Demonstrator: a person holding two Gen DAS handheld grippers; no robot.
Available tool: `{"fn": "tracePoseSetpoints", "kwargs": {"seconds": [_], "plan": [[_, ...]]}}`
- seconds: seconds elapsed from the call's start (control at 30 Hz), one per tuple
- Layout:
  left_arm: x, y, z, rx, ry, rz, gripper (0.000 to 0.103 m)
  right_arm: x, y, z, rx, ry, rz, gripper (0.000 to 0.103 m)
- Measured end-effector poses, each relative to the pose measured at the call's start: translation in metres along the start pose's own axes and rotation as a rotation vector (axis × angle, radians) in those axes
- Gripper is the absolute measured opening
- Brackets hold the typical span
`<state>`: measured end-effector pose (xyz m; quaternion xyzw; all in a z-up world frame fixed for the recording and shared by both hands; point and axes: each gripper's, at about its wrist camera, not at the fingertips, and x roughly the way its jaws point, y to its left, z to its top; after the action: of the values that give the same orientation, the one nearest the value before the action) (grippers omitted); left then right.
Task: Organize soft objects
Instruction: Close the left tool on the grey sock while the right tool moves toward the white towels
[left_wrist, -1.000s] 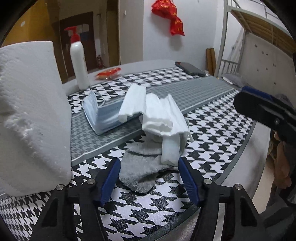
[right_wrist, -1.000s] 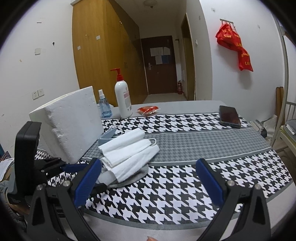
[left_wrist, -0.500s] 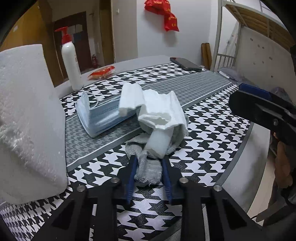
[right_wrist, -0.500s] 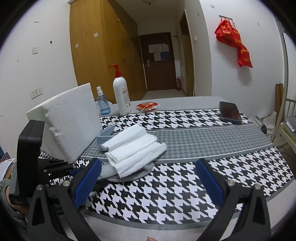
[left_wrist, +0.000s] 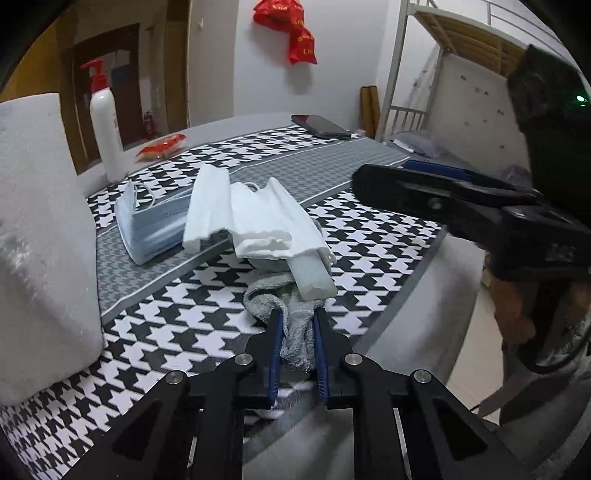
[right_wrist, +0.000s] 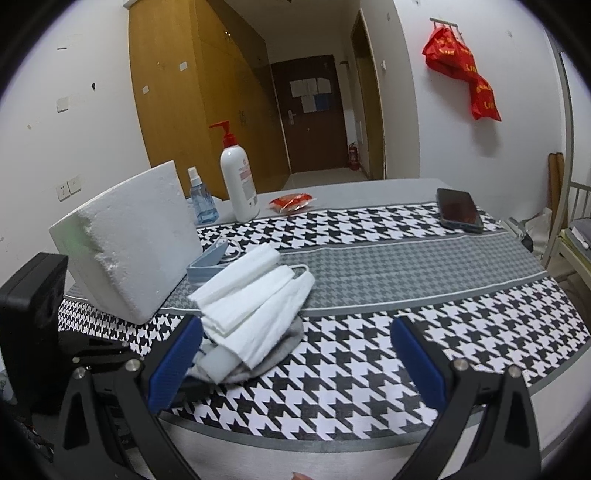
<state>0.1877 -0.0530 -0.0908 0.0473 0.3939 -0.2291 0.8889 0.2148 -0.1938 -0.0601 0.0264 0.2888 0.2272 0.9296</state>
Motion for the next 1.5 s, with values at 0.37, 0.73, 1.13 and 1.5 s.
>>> {"fn": "tracePoseSetpoints", "kwargs": {"seconds": [0.37, 0.73, 1.13, 1.5], "plan": [[-0.008, 0.007, -0.010, -0.013, -0.019, 0.009, 0.017, 0.018, 0.029, 0.002, -0.034, 0.058, 0.051, 0.103], [-0.017, 0.014, -0.016, -0.015, -0.037, 0.023, 0.017, 0.051, 0.043, -0.002, -0.067, 0.156, 0.024, 0.102], [-0.022, 0.023, -0.016, -0.049, -0.059, 0.038, 0.017, 0.062, 0.036, -0.009, -0.123, 0.223, -0.075, 0.102], [-0.033, 0.041, -0.014, -0.107, -0.086, 0.108, 0.017, 0.041, -0.023, -0.011, -0.023, 0.195, -0.248, 0.102]]}}
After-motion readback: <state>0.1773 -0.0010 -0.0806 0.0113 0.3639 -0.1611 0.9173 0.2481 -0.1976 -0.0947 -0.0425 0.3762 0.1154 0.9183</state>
